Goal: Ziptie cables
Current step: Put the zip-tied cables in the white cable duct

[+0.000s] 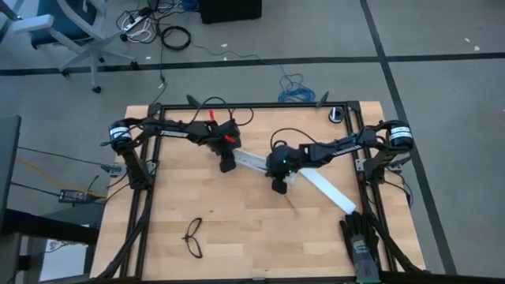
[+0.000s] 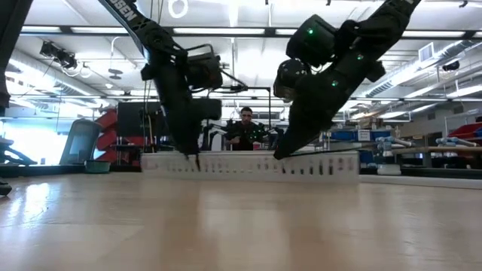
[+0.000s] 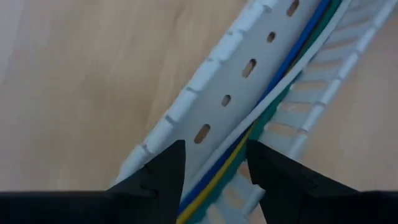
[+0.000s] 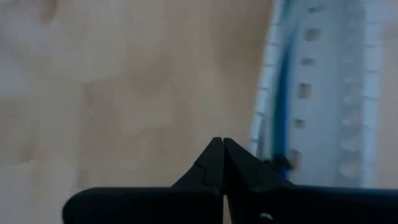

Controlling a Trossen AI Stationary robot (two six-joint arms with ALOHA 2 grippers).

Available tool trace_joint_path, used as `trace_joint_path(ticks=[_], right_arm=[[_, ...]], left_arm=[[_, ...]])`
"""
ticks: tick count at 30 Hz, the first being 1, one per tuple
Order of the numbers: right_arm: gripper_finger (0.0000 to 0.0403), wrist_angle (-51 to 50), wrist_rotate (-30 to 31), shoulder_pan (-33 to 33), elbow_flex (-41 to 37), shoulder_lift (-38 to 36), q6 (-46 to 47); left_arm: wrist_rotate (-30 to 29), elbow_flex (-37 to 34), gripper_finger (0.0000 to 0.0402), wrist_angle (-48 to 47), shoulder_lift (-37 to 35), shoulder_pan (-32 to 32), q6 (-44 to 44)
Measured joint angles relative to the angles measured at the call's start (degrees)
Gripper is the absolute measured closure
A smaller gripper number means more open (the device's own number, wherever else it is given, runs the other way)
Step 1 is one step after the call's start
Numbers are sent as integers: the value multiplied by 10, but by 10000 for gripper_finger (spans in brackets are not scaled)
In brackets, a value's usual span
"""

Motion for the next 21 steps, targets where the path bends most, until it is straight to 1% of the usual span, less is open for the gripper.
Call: trace_joint_path(ticks=[2, 5, 8, 12, 16, 21], right_arm=[[403, 24, -2, -16, 0, 0, -20], [403, 68, -42, -37, -2, 1, -42], [403, 110, -71, -50, -1, 0, -64], [403, 82, -70, -58, -1, -28, -81], [403, 1, -39, -58, -6, -80, -94], [403, -5, -35, -56, -30, -136, -84]], left_arm=[[-23, 0, 220, -31, -7, 0, 0], [-41, -5, 220, -65, -29, 0, 7], [-59, -8, 220, -85, -72, 1, 20], [-69, -5, 220, -88, -142, 1, 29], [-67, -5, 220, -74, -188, -3, 33], [-68, -27, 220, -73, -194, -3, 9]])
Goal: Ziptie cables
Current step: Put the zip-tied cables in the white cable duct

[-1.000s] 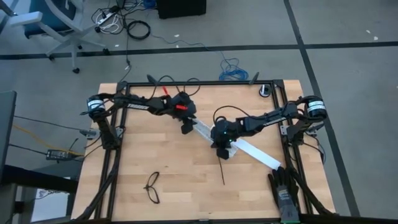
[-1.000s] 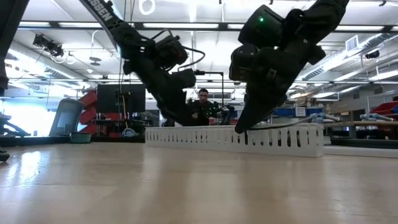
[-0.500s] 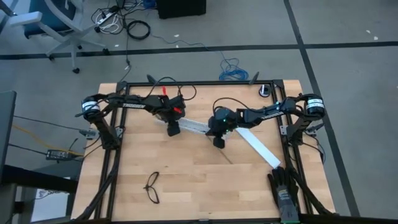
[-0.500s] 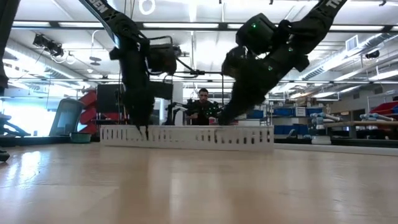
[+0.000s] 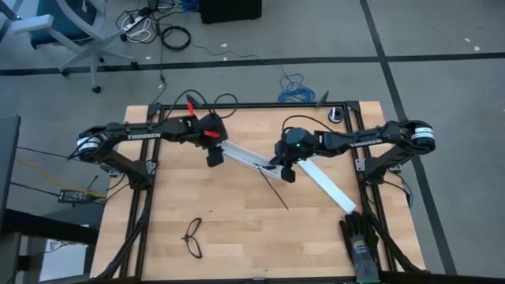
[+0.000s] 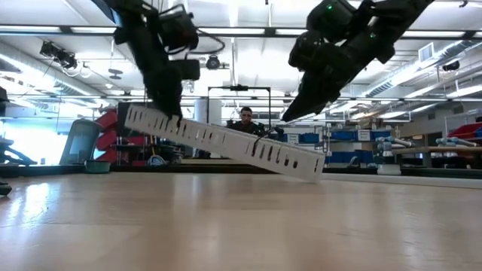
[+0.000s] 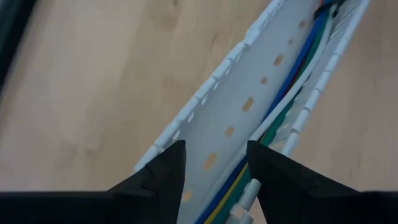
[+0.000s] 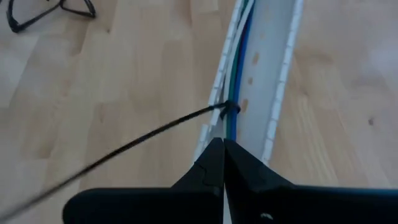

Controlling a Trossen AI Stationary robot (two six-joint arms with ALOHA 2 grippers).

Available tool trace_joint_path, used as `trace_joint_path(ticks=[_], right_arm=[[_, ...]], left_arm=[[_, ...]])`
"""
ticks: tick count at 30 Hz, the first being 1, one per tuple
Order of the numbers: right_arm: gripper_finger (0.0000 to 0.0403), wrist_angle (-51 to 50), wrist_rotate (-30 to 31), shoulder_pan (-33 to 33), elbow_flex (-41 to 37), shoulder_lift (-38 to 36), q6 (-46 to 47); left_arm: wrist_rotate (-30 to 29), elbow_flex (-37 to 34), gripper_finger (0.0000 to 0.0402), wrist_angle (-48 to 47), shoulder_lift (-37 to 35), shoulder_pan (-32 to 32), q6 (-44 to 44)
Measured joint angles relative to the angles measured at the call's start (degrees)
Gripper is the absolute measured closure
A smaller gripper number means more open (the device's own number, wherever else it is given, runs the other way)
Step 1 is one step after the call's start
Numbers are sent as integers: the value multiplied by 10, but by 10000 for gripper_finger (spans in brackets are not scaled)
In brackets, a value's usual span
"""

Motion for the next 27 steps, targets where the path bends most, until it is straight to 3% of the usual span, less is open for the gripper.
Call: trace_joint_path(ticks=[12, 27], right_arm=[[403, 15, 2, 15, -25, -2, 24], [403, 15, 2, 16, -25, -2, 27]], left_arm=[[2, -95, 217, 36, 8, 0, -41], [-23, -129, 217, 124, 8, 14, -49]])
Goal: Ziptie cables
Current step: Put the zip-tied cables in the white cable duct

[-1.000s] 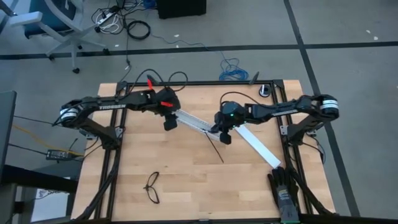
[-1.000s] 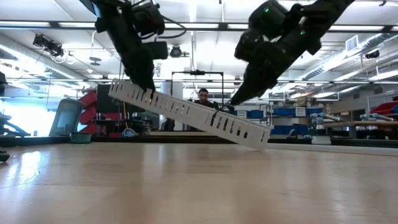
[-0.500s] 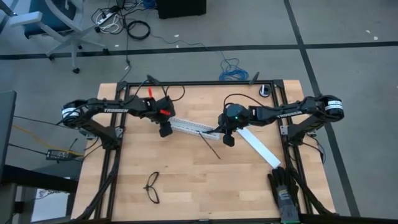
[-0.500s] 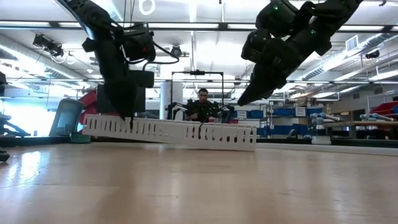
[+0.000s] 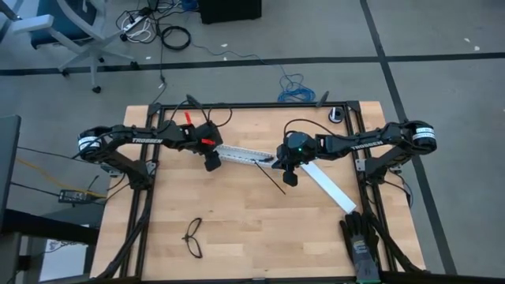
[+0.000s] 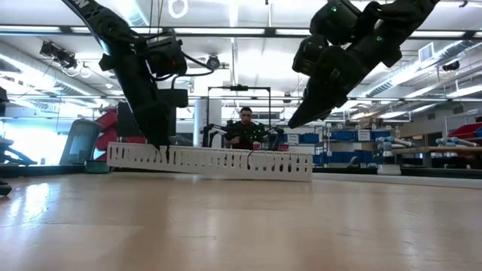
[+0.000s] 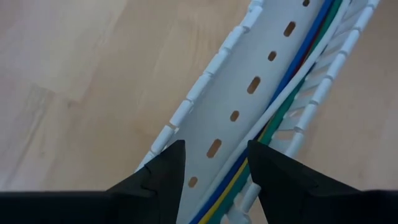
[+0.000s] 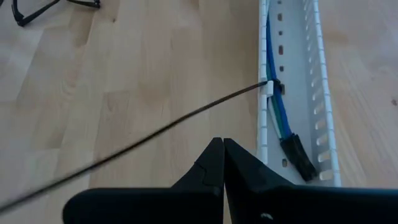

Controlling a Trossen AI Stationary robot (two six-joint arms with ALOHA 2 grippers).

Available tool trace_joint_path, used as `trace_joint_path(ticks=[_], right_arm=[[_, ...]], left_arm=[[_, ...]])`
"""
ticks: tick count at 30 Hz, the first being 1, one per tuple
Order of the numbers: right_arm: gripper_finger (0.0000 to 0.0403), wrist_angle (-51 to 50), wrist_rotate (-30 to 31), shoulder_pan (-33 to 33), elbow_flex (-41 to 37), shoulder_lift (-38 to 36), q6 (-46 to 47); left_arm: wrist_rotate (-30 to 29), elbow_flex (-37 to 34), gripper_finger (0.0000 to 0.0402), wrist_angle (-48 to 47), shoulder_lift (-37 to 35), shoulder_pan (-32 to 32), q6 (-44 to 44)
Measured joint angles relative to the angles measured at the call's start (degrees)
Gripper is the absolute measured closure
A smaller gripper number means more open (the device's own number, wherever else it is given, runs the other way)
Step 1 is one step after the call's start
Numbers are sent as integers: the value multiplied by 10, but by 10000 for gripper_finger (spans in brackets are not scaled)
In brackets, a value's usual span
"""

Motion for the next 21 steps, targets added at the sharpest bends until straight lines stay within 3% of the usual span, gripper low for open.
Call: trace_joint_path(ticks=[7, 12, 15, 21], right_arm=[[403, 10, 0, 0, 0, 0, -6], [403, 160, 19, 0, 1, 17, -36], [403, 231, 35, -5, 4, 61, -45], [403, 242, 45, -17, 54, 183, -41]], left_arm=[[20, -6, 217, 12, 0, 4, -37], [44, -6, 218, 62, 0, 4, -79], [54, -6, 218, 81, 0, 3, -95], [54, -6, 218, 83, 0, 0, -110]])
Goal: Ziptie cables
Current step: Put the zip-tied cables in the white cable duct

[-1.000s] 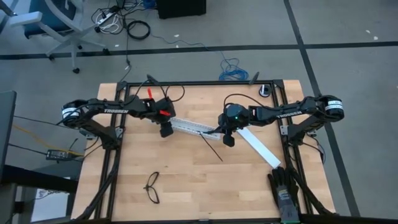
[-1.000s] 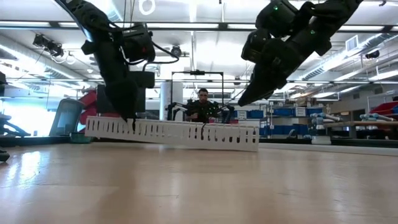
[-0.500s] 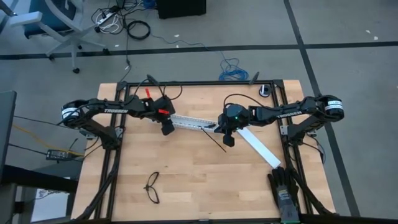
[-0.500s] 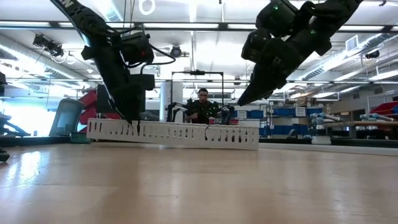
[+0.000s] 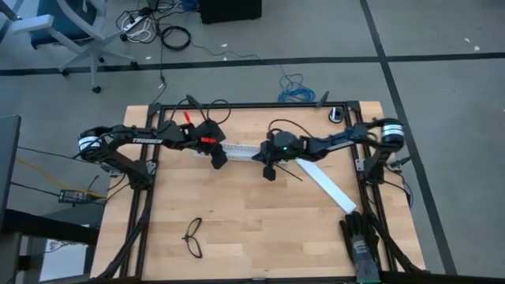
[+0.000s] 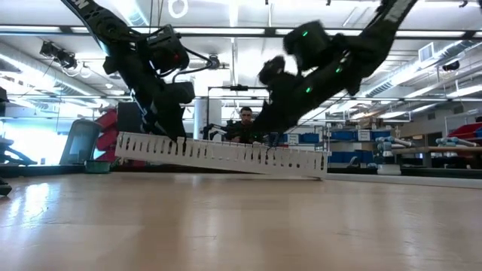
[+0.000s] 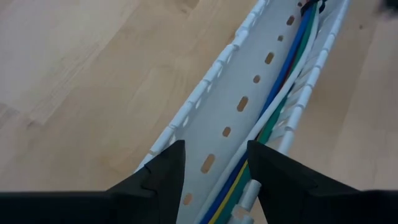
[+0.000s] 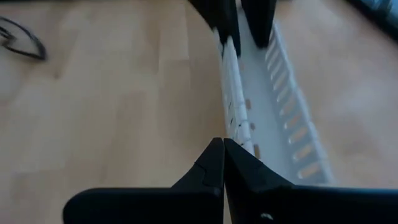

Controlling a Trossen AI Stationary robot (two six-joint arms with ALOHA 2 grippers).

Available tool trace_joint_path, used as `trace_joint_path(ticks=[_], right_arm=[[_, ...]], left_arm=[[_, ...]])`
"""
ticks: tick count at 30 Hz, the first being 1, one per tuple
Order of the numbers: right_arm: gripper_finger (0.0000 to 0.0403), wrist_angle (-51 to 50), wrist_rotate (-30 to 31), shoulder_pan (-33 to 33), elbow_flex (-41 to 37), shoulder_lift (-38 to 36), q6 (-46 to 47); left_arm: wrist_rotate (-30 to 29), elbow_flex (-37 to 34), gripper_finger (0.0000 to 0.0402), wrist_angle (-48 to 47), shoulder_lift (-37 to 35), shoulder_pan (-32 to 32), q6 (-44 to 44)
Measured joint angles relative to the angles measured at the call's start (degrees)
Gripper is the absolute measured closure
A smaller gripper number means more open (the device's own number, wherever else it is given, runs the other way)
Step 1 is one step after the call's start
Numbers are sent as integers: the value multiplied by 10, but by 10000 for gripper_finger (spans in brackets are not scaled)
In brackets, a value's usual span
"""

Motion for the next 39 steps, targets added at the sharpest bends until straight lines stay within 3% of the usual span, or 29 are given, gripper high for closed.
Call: trace_joint_path(ticks=[5, 13, 16, 20, 23, 25, 31, 39], right_arm=[[403, -3, -17, -4, 31, 63, 23], [403, -2, -38, -4, 31, 66, 32], [403, 51, -59, 5, 31, 58, -2], [403, 130, -21, 20, 32, 55, -28], [403, 103, 42, 9, 32, 58, -29], [403, 65, 51, -5, 31, 58, -14], [403, 2, -5, -30, 32, 59, 27], [403, -13, -7, -26, 31, 61, 20]], left_arm=[[0, 0, 218, 11, 0, -4, 0], [-1, 0, 218, 38, 0, -4, 2], [-4, 1, 218, 34, 0, -4, 1], [-5, 0, 218, 14, 0, -8, -1], [-7, 0, 218, 12, 0, -14, -2], [-7, 0, 218, 12, 0, -19, -1], [-7, 0, 218, 42, 0, -23, 1], [-14, 1, 218, 122, -1, -23, -13]])
